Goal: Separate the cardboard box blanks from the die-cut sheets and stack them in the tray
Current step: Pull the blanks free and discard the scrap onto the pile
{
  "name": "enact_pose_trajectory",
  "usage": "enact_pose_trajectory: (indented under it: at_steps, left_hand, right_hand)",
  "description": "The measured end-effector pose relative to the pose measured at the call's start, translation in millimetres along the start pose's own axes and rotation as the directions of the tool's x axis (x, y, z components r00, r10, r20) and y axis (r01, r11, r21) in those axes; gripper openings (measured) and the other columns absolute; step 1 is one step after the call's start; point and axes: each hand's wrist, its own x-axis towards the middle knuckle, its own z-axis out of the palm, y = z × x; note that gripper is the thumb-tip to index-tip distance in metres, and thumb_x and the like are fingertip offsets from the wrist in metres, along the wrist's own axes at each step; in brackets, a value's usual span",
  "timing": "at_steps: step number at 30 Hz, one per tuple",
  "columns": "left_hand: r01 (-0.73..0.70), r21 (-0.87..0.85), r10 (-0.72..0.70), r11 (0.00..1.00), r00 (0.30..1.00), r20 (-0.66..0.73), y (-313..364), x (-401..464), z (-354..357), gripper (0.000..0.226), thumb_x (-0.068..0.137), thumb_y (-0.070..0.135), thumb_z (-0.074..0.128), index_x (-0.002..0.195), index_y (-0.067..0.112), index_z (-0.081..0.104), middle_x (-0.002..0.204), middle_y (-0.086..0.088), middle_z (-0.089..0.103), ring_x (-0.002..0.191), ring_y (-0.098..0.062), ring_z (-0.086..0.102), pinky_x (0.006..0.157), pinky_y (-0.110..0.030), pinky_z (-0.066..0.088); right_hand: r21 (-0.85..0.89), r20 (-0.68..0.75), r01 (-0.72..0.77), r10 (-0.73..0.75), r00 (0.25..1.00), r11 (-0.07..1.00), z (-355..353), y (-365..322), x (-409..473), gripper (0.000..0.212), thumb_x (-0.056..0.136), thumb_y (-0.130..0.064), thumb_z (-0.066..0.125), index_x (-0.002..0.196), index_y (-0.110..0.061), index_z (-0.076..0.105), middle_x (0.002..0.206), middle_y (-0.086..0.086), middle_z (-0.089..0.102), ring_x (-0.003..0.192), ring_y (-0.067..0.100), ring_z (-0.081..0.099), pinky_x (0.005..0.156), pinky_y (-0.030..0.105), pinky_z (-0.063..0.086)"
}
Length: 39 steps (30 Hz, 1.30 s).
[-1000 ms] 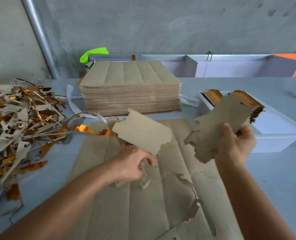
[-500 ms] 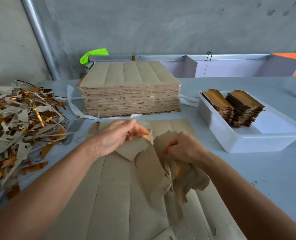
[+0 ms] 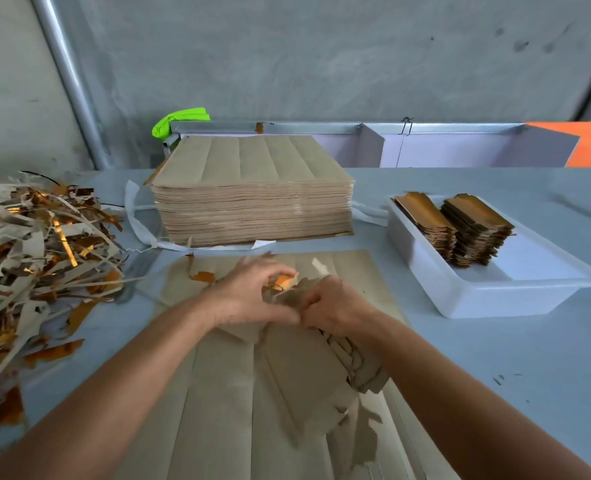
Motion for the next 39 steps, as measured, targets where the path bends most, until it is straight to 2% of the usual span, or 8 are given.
enact_pose_trajectory:
  at_steps: [4,10,14,17,25,29,33,39]
  left_hand:
    - [0.019,0.208,-0.034,0.978,0.997,0.069,-7.9,1.7,0.2,0.078,0.066,0.046,0.081,0.135,0.034,0.046,0.127,0.002,0.053,0.118,-0.015,0.049,0.100,-0.025,0.036]
    - [-0.003,0.292,-0.009,0.957,0.999,0.041,-17.2,1.1,-5.5,0.026,0.085,0.032,0.068,0.110,0.031,0.066,0.100,0.012,0.066,0.101,-0.011,0.059,0.081,-0.024,0.034]
    - [0.010,-0.308,0.027,0.951,0.993,0.115,3.7,-5.7,-3.6,0.045,0.073,0.040,0.078,0.110,0.045,0.053,0.099,0.028,0.062,0.092,0.015,0.058,0.075,0.000,0.040]
    - [0.072,-0.563,0.011,0.823,0.990,0.143,23.0,-4.1,8.9,0.056,0.061,0.042,0.081,0.110,0.029,0.056,0.103,0.008,0.068,0.095,-0.006,0.066,0.082,-0.019,0.052]
    - [0.027,-0.409,-0.004,0.912,0.998,0.055,11.5,-5.6,3.4,0.016,0.084,0.027,0.068,0.080,0.012,0.068,0.054,0.010,0.057,0.053,-0.003,0.049,0.055,-0.012,0.039]
    - [0.062,-0.109,-0.063,0.992,0.998,0.000,-10.4,-7.0,-9.8,0.017,0.086,0.029,0.068,0.073,0.018,0.068,0.063,0.006,0.052,0.059,-0.008,0.043,0.055,-0.024,0.029]
    - [0.065,0.001,-0.065,0.998,0.993,0.102,-12.2,-10.5,-9.8,0.008,0.081,0.036,0.072,0.082,0.029,0.068,0.081,0.013,0.063,0.080,-0.007,0.058,0.070,-0.025,0.044]
    - [0.111,-0.357,-0.080,0.927,0.992,0.101,45.2,-14.0,22.8,0.083,0.043,0.089,0.057,0.096,0.026,0.060,0.087,0.009,0.063,0.077,-0.007,0.057,0.066,-0.024,0.044]
  right_hand:
    - [0.165,-0.091,-0.015,0.031,0.995,0.986,4.1,14.2,-10.5,0.028,0.081,-0.010,0.061,0.055,-0.022,0.059,0.064,-0.005,0.055,0.062,0.006,0.050,0.055,0.015,0.041]
    - [0.675,-0.378,-0.041,0.394,0.838,0.736,6.5,46.8,-11.7,0.027,0.081,-0.018,0.069,0.056,-0.014,0.059,0.059,0.001,0.052,0.059,0.016,0.048,0.059,0.028,0.043]
    - [0.836,-0.439,0.111,0.532,0.724,0.537,12.6,46.3,-8.0,0.024,0.085,-0.022,0.067,0.065,-0.009,0.063,0.064,0.004,0.056,0.064,0.017,0.049,0.065,0.038,0.049]
    - [0.844,-0.495,0.199,0.578,0.649,0.499,20.5,40.1,-2.2,0.029,0.086,-0.024,0.066,0.059,-0.018,0.061,0.061,-0.004,0.059,0.063,0.014,0.052,0.067,0.036,0.048]
    - [0.800,-0.573,0.203,0.619,0.537,0.565,9.1,56.0,-1.7,0.024,0.087,-0.025,0.065,0.064,-0.018,0.062,0.068,-0.002,0.062,0.072,0.017,0.057,0.083,0.043,0.054]
    - [0.799,-0.594,0.217,0.682,0.427,0.560,-8.7,74.1,-7.7,0.026,0.089,-0.024,0.062,0.063,-0.019,0.058,0.066,-0.006,0.058,0.063,0.009,0.051,0.079,0.038,0.053]
    - [0.851,-0.519,0.298,0.783,0.344,0.433,-17.5,79.6,-6.9,0.028,0.089,-0.025,0.061,0.062,-0.020,0.057,0.065,-0.008,0.056,0.062,0.006,0.050,0.069,0.029,0.044]
    - [0.823,-0.566,0.328,0.717,0.407,0.463,6.0,50.6,5.0,0.027,0.090,-0.021,0.060,0.064,-0.019,0.055,0.068,0.000,0.057,0.067,0.016,0.052,0.072,0.034,0.049]
